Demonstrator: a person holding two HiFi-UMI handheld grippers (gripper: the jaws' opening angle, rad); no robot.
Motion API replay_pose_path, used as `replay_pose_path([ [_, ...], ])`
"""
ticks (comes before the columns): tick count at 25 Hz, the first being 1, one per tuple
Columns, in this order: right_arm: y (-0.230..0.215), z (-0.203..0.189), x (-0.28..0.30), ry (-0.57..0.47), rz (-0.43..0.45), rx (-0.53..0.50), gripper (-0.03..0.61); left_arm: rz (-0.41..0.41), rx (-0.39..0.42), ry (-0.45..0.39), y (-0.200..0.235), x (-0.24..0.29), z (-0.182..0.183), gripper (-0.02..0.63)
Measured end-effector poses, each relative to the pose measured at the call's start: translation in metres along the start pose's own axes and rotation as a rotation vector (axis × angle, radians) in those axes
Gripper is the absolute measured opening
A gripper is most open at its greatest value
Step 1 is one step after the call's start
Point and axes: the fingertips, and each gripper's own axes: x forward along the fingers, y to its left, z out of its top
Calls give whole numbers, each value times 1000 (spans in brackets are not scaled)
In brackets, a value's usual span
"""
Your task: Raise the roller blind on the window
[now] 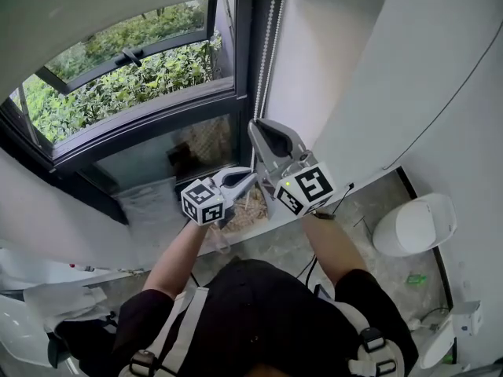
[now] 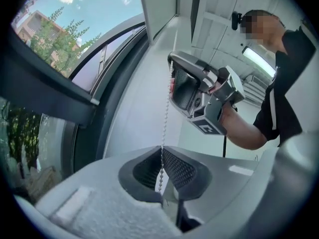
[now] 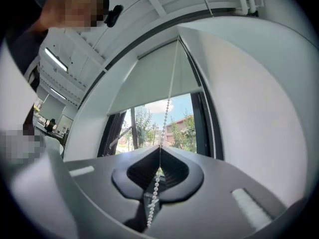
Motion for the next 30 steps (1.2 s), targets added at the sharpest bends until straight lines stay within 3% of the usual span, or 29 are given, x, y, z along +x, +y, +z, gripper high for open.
replay_pose_path([
  [5, 6, -95, -25, 193, -12, 22, 8, 30, -61, 203, 3, -12, -95, 14],
  [9, 5, -102, -31, 225, -7, 28, 8, 23, -27, 207, -1, -14, -92, 20],
  [12, 5, -101, -29, 232, 5, 42, 8, 28, 12, 137, 6, -17, -63, 92],
  [16, 4, -102, -28, 228, -1, 48, 8, 31, 45, 39, 16, -36, -14, 118],
  [19, 3, -103, -29, 225, -2, 63, 8, 26, 68, -75, 21, -51, 45, 129],
  [22, 4, -102, -30, 219, 2, 59, 8, 13, 147, -177, 15, -49, 115, 129],
  [27, 12, -100, -35, 211, 8, 56, 8, -92, 250, -296, -26, -28, 202, 129],
  [30, 12, -98, -36, 210, 3, 53, 8, -156, 244, -359, -43, -15, 235, 128],
])
